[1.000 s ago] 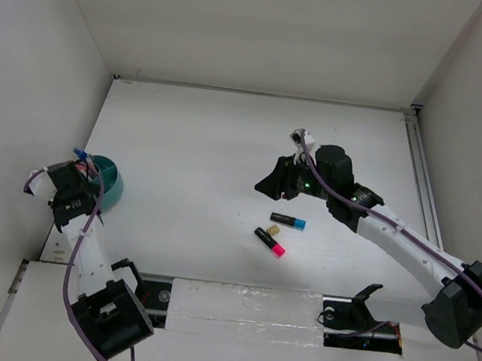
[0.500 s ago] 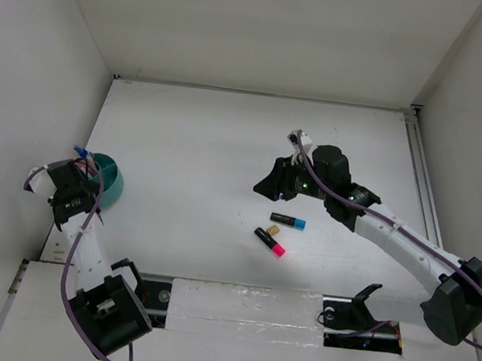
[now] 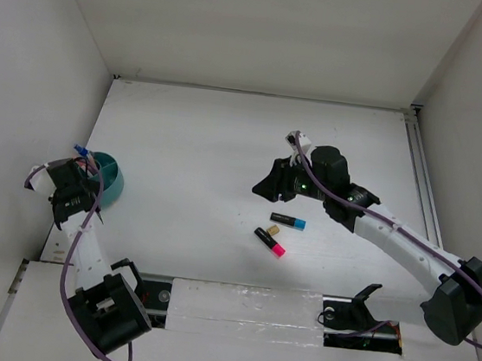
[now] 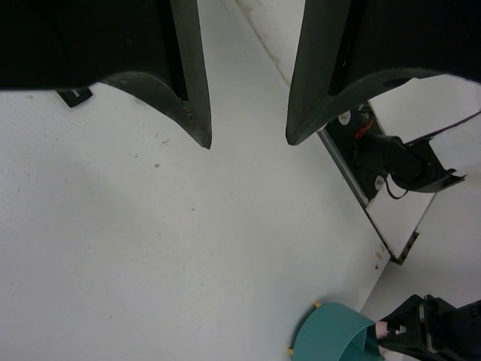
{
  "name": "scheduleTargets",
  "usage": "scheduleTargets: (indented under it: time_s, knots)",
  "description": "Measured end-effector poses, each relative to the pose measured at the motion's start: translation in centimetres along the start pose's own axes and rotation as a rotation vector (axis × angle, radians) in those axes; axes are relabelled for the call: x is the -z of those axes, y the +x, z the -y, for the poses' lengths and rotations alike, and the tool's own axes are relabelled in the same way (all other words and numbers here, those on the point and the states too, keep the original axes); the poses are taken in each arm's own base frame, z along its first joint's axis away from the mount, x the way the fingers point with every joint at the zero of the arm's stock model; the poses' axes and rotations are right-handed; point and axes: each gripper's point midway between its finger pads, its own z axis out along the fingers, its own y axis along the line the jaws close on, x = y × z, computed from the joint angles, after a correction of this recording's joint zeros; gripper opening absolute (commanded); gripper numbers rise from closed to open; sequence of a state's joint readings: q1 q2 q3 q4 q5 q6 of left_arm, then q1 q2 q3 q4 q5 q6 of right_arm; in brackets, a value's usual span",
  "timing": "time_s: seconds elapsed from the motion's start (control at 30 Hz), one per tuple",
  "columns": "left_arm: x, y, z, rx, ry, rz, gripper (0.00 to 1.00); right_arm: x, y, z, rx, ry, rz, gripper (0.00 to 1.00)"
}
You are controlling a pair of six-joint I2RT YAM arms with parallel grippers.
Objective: Sort the stationery into containers
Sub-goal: Move the storage box to the corner of the board, then move the stationery to the center of the board.
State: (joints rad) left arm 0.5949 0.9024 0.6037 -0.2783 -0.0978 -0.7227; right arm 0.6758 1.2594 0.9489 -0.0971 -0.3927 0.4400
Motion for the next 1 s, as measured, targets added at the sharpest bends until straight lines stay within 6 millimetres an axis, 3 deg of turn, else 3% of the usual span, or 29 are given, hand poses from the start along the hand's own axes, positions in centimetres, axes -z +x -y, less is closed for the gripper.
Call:
scheduleTargets:
  time_s: [0.13,0.2,0.27,0.3,0.33,0.7,0.9,0.97,1.0]
  knots:
    - [0.0,0.1,0.1,-0.001,0.001,-0.006,0.23,0.0,0.1,-0.1,0.001,-0.002,-0.002,0.50]
    - [0.0,0.0,0.1,-0.005,-0.001,-0.010,0.34,0.0,0.1,-0.2,0.002,-0.005,-0.003,0.50]
    - [-0.2,0.0,0.2,-0.007,-0.003,-0.015,0.39,-0.1,0.2,-0.3,0.004,-0.006,-0.005,0.50]
    - [-0.2,-0.1,0.3,-0.009,-0.002,-0.016,0.50,-0.1,0.2,-0.3,0.006,-0.008,-0.005,0.50]
    - [-0.2,-0.1,0.4,-0.010,0.000,-0.015,0.52,-0.1,0.2,-0.4,0.008,-0.009,-0.006,0.50]
    - [0.3,-1.4,1.8,-0.030,0.042,0.008,0.54,-0.2,0.5,-0.8,0.022,-0.019,-0.013,0.50]
    - [3.9,-2.9,4.7,-0.092,0.185,0.028,0.57,-0.2,0.5,-0.8,0.028,-0.020,-0.014,0.51]
    - [6.1,-3.3,6.3,-0.154,0.276,0.032,0.67,-0.2,0.5,-0.7,0.032,-0.019,-0.013,0.51]
    - [7.2,-3.0,7.3,-0.195,0.326,0.026,0.99,-0.2,0.5,-0.7,0.033,-0.017,-0.013,0.51]
